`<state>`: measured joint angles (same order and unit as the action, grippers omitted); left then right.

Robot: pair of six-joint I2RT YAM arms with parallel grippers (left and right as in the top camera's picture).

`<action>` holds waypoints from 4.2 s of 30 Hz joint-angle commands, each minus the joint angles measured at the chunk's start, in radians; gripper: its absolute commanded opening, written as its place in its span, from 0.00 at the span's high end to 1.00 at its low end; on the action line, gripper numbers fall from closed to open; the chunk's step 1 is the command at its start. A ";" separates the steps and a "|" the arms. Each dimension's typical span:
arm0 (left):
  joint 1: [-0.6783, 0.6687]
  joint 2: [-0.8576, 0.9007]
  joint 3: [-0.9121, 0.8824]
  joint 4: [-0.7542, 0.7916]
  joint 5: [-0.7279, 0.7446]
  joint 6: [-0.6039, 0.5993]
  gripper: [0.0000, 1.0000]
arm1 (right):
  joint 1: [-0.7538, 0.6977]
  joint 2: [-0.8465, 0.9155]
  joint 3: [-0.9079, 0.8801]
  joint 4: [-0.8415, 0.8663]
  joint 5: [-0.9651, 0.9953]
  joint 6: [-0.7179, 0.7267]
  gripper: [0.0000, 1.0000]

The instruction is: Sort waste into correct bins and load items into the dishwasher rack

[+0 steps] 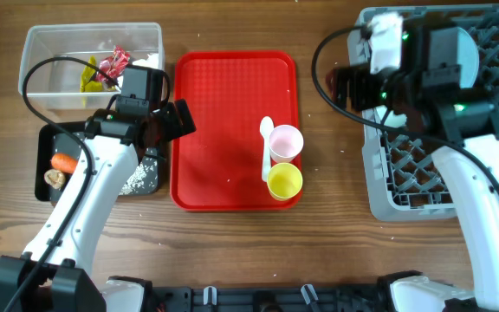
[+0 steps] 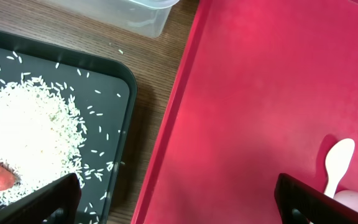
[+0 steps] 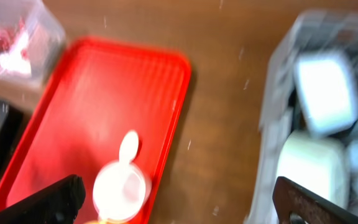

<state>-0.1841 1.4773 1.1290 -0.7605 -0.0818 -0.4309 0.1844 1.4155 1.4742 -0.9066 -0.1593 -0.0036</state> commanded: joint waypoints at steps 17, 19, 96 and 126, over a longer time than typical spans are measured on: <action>-0.124 0.019 0.010 0.428 0.436 -0.040 0.18 | -0.408 -0.034 -0.086 -0.104 -0.113 0.213 0.00; -0.226 0.058 0.010 0.473 0.371 -0.040 0.14 | -0.408 -0.034 -0.086 -0.105 -0.113 0.212 0.00; 0.085 0.127 0.010 0.460 1.483 0.214 0.59 | 0.130 0.165 -0.401 1.072 -1.188 0.321 0.47; 0.081 0.127 0.010 0.348 0.922 0.215 0.00 | -0.172 0.138 -0.357 0.512 -0.681 0.136 0.53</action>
<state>-0.0982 1.5978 1.1324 -0.3923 1.1099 -0.2245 0.0196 1.5700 1.0763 -0.3233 -1.0164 0.1520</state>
